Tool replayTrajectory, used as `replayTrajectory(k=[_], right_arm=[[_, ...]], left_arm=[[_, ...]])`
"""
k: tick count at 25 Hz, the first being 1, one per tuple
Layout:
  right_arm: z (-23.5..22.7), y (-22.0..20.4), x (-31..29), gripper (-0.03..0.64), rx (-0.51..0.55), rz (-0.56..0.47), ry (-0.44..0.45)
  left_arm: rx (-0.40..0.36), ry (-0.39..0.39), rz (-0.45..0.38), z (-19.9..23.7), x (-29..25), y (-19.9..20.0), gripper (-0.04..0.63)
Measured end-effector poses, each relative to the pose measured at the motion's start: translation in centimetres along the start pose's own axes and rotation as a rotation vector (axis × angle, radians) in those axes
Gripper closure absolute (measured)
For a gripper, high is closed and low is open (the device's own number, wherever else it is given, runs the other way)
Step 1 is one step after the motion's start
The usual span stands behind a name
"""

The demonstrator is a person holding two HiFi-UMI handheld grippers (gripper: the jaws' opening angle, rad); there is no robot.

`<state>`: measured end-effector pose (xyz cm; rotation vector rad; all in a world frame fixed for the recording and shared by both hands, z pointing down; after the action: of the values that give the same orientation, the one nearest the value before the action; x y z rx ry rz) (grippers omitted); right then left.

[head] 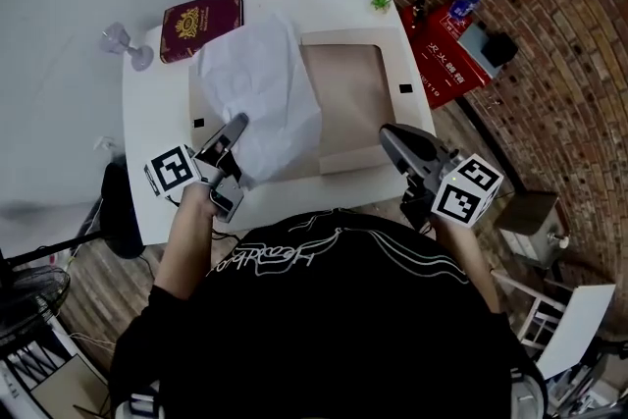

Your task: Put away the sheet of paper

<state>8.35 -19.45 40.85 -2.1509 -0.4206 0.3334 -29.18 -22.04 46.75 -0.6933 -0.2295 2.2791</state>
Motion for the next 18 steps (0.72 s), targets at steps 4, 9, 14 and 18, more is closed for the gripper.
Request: replayTrajectory(k=[4,9,14,18], right_arm=[[-0.7,-0.8,-0.9,0.615,-0.022,0.005,-0.014],[-1.3,-0.9,-1.6,0.615,-0.030,0.000,-0.028],[-1.1,-1.0,-2.3,0.615,-0.031,0.001,-0.020],[-1.1,-1.3,-2.1,0.615,-0.036,-0.003,-0.030]], left_arm=[[0.022,0.007,0.028,1.4,-1.0,0.1,0.549],[0.019,0.048,0.056,3.0,-1.7,0.0,0.549],[0.023,0.084,0.095,4.1,-2.3,-0.8,0.549],[0.020,0.104,0.118,4.8,-3.0,-1.4,0.548]])
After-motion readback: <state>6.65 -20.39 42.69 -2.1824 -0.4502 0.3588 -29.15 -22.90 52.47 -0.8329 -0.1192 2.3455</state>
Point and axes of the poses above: the fingertips, and each gripper's own axes: x backward along the fingers, z to its left, y out of its top, the point moved 9 cm from there along x, backward along the fingers, and after that the axes turned 13 degrees about y, right-handed, at the moved point
